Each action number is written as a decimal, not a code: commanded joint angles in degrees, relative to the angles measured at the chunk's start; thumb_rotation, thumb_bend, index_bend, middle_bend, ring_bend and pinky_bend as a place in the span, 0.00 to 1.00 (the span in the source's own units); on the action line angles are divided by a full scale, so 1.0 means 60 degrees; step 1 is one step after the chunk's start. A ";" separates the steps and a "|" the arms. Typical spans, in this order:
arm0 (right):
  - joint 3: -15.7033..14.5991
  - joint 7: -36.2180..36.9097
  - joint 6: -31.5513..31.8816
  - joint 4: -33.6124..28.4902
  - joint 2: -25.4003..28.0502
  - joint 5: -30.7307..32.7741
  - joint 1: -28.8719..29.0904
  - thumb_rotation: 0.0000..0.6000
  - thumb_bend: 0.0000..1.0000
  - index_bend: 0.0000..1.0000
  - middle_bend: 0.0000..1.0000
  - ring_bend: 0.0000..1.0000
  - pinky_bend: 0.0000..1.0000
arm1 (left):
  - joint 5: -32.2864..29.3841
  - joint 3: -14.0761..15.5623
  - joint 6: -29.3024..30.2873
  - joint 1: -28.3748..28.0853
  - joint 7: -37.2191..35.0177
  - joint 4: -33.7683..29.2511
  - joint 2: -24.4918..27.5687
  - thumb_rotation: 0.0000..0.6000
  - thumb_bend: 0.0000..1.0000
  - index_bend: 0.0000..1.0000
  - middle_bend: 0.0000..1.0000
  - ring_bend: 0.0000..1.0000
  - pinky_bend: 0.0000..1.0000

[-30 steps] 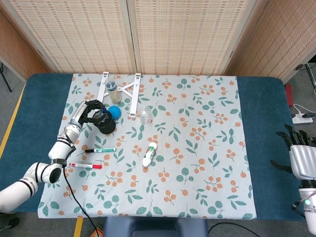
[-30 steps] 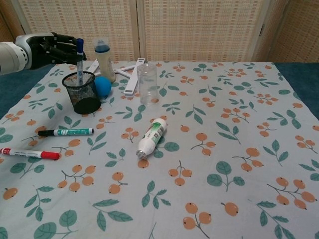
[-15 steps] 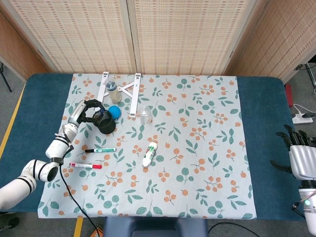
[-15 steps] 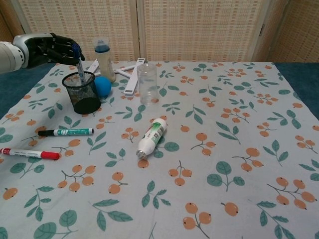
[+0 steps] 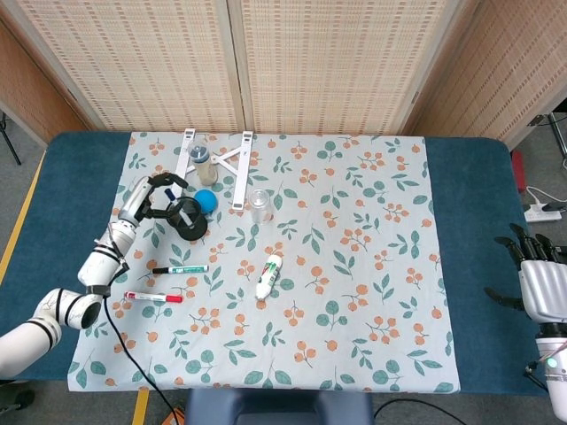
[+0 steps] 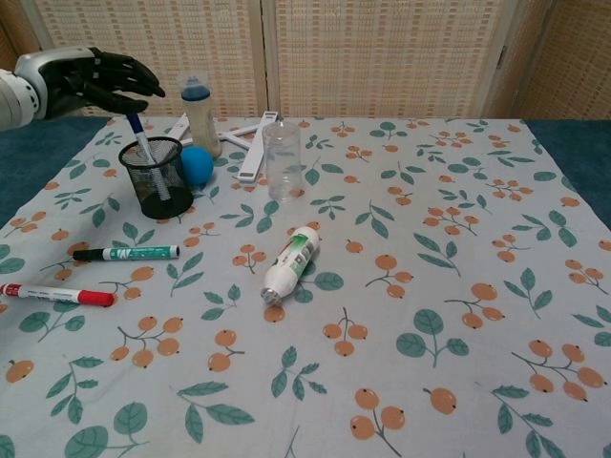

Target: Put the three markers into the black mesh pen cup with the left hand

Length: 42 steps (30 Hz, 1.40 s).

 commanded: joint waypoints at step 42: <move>-0.0080 0.0234 -0.0172 0.0024 0.0040 -0.0144 0.0074 1.00 0.02 0.24 0.06 0.16 0.09 | -0.1016 0.1958 0.6314 0.4560 1.4885 -0.4815 -0.2745 1.00 0.33 0.46 0.43 0.23 0.23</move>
